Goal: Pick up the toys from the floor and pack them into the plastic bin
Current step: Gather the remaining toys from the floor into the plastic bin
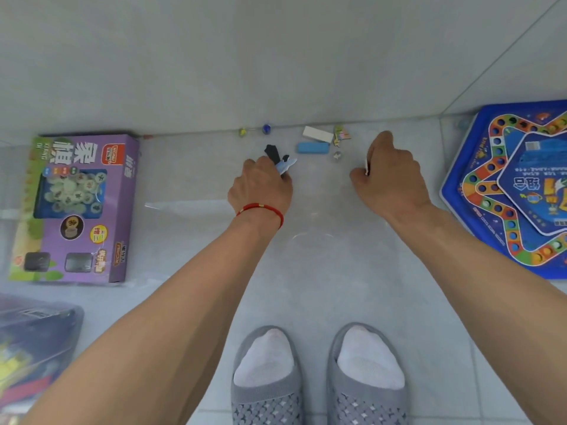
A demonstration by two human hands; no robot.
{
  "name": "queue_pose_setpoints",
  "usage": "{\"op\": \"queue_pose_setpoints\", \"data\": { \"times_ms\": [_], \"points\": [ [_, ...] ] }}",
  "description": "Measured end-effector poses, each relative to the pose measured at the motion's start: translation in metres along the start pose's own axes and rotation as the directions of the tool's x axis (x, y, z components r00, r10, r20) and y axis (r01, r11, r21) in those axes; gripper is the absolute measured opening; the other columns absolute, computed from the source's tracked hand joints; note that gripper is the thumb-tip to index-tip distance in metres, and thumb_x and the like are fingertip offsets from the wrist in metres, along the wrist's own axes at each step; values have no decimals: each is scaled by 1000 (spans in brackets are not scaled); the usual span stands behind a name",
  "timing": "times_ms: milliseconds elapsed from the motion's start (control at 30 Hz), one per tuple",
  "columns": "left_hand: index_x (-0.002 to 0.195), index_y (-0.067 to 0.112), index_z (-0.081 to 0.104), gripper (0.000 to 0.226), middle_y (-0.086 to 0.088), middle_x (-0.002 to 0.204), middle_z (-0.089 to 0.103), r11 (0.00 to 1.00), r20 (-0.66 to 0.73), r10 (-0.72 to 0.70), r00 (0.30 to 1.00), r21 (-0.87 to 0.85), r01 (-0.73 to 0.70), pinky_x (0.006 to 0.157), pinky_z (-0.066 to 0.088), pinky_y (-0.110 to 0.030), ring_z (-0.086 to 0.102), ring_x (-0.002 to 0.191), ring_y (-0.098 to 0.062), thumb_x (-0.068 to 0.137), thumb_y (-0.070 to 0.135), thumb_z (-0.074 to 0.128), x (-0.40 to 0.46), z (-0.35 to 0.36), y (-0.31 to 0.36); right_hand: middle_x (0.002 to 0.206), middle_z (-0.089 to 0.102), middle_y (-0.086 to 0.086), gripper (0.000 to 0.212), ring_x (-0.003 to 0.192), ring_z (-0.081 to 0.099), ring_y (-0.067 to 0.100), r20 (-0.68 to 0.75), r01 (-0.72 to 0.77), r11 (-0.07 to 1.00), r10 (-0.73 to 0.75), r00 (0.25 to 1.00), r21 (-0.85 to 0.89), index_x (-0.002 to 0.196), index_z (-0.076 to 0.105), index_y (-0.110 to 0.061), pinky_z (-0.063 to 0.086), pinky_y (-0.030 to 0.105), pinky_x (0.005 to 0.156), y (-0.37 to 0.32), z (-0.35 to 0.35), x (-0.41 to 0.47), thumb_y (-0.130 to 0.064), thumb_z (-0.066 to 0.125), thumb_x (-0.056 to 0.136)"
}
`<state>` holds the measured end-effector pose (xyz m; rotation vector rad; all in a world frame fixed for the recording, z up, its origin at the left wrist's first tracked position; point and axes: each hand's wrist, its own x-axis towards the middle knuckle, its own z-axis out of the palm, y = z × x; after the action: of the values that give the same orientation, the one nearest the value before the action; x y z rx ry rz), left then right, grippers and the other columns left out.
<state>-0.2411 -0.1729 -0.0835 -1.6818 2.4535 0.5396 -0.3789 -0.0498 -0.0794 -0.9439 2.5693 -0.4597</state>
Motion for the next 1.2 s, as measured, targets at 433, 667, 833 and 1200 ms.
{"op": "queue_pose_setpoints", "data": {
  "times_ms": [433,667,833,1200],
  "points": [
    [74,12,56,9,-8,76,74,501,279,-184,943,-798,334,45,35,-25,40,47,-17,82,15,59,-31,-26,-30,123,51,20,37,89,64,41,186,454,776,-416,890,-438,116,53,-1,34,39,63,-60,12,50,-28,63,94],
    [77,6,53,15,-18,74,66,288,350,-57,935,-891,352,48,42,-30,52,52,-25,89,-2,54,-38,-26,-33,107,65,8,38,89,62,32,-93,338,941,-334,938,27,115,59,-12,49,37,75,-44,-12,45,-33,63,83],
    [79,7,55,13,-18,79,72,335,307,-94,947,-886,321,50,47,-29,57,53,-26,89,-1,54,-40,-18,-38,46,52,-20,17,48,48,2,-72,-193,737,312,947,648,61,58,-25,37,21,52,-9,-28,32,-31,60,77],
    [83,6,52,10,-21,82,70,273,332,-100,938,-897,347,48,43,-29,53,51,-25,92,0,51,-41,-18,-38,125,54,20,30,103,59,45,-78,41,999,-42,996,-14,114,62,-1,47,42,86,-21,-1,51,-23,63,93]
  ]
}}
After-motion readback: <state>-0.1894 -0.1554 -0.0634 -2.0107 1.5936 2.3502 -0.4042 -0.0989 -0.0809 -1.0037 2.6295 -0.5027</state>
